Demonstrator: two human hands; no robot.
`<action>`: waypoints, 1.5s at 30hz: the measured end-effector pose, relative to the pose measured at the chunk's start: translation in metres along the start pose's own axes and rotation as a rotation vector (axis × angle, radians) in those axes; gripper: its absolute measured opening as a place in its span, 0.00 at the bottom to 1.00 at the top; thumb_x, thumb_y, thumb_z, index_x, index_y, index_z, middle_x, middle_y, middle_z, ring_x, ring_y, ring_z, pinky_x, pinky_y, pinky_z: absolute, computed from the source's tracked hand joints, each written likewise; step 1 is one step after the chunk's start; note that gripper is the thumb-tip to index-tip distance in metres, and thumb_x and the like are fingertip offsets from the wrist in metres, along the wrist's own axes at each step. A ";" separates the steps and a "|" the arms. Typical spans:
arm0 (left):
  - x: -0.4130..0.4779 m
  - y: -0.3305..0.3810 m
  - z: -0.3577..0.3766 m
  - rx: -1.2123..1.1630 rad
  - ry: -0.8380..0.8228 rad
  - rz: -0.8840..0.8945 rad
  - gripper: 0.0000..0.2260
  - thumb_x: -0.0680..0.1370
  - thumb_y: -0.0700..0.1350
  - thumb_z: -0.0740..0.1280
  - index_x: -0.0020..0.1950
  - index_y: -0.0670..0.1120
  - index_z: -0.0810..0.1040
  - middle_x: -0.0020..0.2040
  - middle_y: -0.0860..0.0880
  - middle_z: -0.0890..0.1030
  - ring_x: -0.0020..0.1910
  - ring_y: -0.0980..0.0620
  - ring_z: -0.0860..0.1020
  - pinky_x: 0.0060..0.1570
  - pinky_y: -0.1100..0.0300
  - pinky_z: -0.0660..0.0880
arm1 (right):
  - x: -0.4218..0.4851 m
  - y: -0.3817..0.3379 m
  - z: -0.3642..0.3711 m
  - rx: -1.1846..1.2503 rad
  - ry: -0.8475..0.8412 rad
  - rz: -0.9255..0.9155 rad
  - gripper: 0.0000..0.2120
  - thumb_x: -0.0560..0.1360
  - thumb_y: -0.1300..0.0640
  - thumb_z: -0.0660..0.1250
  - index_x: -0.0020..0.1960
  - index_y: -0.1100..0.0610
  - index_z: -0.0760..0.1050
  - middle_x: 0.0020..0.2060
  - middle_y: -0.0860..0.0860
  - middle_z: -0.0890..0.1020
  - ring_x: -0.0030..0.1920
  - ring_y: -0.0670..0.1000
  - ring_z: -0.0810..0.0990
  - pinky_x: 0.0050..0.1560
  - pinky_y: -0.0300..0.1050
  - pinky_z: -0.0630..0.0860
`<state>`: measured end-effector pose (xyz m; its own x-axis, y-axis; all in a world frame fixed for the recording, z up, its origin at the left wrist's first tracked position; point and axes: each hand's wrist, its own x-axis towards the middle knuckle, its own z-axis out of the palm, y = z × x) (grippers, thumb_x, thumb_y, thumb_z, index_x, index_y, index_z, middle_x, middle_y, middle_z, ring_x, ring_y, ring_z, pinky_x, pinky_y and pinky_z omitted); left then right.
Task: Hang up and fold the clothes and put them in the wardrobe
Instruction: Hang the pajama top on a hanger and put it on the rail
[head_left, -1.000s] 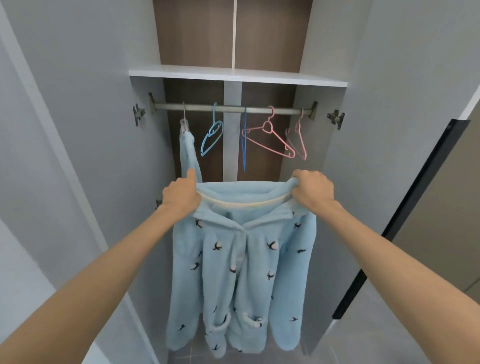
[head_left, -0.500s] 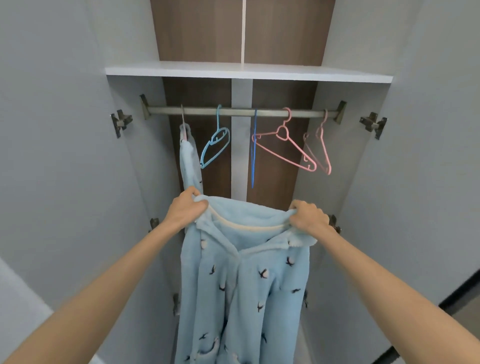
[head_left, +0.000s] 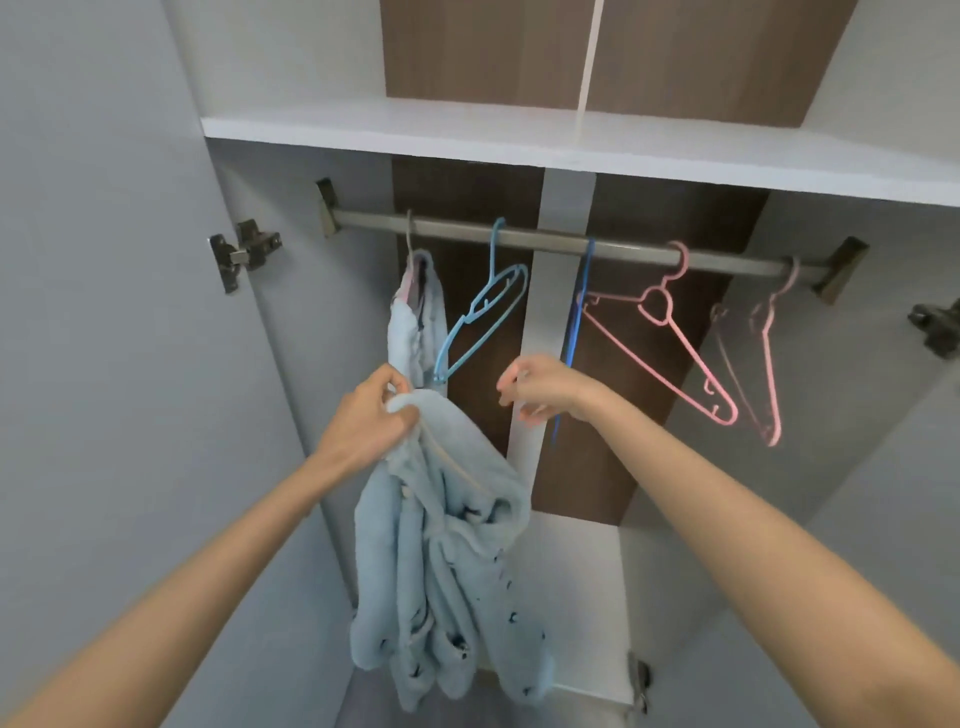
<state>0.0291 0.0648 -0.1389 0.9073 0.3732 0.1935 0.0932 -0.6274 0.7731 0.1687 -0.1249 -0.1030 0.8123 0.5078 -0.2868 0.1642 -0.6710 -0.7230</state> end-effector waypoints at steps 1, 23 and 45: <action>0.004 -0.001 -0.002 0.012 0.019 -0.003 0.10 0.72 0.41 0.66 0.40 0.54 0.68 0.38 0.50 0.78 0.29 0.52 0.70 0.33 0.56 0.68 | 0.016 -0.011 0.000 0.047 0.077 -0.039 0.06 0.76 0.61 0.65 0.47 0.51 0.72 0.43 0.51 0.78 0.36 0.48 0.79 0.32 0.40 0.79; 0.036 0.002 -0.063 0.041 0.092 -0.068 0.11 0.63 0.48 0.61 0.45 0.49 0.71 0.37 0.42 0.79 0.30 0.48 0.70 0.32 0.57 0.67 | 0.162 -0.075 0.007 0.749 0.303 0.182 0.35 0.79 0.68 0.54 0.77 0.41 0.46 0.48 0.54 0.69 0.45 0.52 0.75 0.50 0.47 0.77; 0.034 -0.024 -0.048 -0.173 0.086 -0.139 0.11 0.73 0.38 0.69 0.52 0.46 0.71 0.41 0.49 0.75 0.35 0.53 0.74 0.35 0.59 0.71 | 0.039 -0.039 -0.009 0.468 0.330 0.038 0.17 0.84 0.52 0.50 0.71 0.56 0.58 0.32 0.53 0.62 0.26 0.46 0.57 0.19 0.34 0.56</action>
<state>0.0382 0.1254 -0.1221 0.8516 0.5095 0.1234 0.1361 -0.4422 0.8865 0.1990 -0.0832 -0.0805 0.9568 0.2420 -0.1608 -0.0728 -0.3362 -0.9390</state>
